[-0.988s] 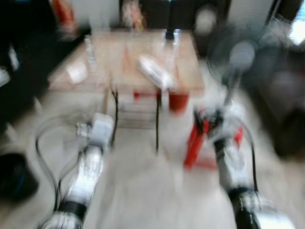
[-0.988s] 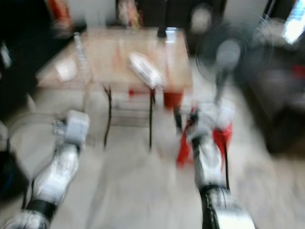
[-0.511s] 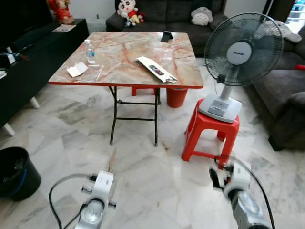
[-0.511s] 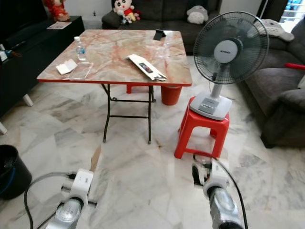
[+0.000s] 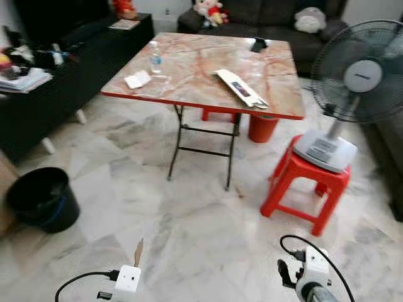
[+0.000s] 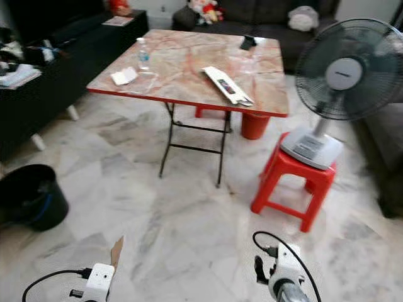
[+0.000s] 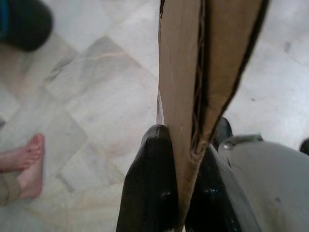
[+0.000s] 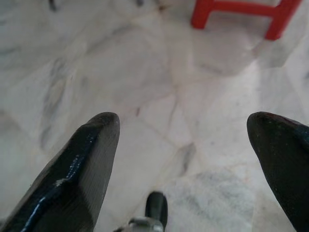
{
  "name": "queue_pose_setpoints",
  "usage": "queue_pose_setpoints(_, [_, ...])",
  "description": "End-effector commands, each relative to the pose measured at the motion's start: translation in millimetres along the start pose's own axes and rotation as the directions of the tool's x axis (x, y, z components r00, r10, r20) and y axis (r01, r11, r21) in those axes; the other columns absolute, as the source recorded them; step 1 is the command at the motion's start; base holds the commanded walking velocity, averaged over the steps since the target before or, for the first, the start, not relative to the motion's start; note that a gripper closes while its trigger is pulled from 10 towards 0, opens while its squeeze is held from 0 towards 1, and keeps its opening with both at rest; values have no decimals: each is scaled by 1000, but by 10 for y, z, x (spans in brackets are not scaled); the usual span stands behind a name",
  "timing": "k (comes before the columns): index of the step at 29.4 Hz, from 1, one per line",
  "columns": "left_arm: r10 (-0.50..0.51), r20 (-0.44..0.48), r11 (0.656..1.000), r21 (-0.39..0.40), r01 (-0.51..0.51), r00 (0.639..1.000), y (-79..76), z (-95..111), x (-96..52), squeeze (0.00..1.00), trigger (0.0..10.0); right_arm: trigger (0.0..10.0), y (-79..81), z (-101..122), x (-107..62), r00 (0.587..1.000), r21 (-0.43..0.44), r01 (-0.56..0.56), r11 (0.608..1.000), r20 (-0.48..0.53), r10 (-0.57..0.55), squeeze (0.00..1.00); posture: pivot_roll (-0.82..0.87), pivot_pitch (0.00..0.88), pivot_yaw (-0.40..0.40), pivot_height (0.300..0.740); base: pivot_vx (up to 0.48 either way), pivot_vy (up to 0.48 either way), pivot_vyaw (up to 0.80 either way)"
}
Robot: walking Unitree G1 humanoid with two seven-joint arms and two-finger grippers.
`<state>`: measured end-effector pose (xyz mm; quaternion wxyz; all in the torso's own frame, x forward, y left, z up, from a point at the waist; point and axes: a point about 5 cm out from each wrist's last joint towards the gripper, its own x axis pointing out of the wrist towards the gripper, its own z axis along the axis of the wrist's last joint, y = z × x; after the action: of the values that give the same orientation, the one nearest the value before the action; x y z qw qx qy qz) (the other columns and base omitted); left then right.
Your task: Picking trash to rubbish bin
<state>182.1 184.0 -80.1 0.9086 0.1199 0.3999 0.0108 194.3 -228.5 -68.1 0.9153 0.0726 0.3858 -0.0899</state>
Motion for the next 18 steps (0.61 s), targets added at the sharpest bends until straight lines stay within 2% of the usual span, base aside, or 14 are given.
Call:
queue_pose_setpoints(1, [-10, 0, 1000, -3, 10, 1000, -15, 1, 1, 0, 10000, 10000, -30, 5, -1, 1000, -7, 13, 1000, -7, -13, 0, -13, 0, -27, 740, 0, 0, 800])
queue_pose_setpoints(16, [-15, 14, 1000, -6, 15, 1000, -24, 55, 18, 0, 10000, 10000, -1, 69, 18, 1000, -1, 6, 1000, 12, -6, 0, -14, 0, -36, 740, 0, 0, 800])
queue_pose_setpoints(18, [-10, 5, 1000, 16, 10, 1000, -28, 46, 18, 0, 10000, 10000, 6, 81, 22, 1000, 0, 4, 1000, 16, -4, 0, -14, 2, -37, 740, 0, 0, 800])
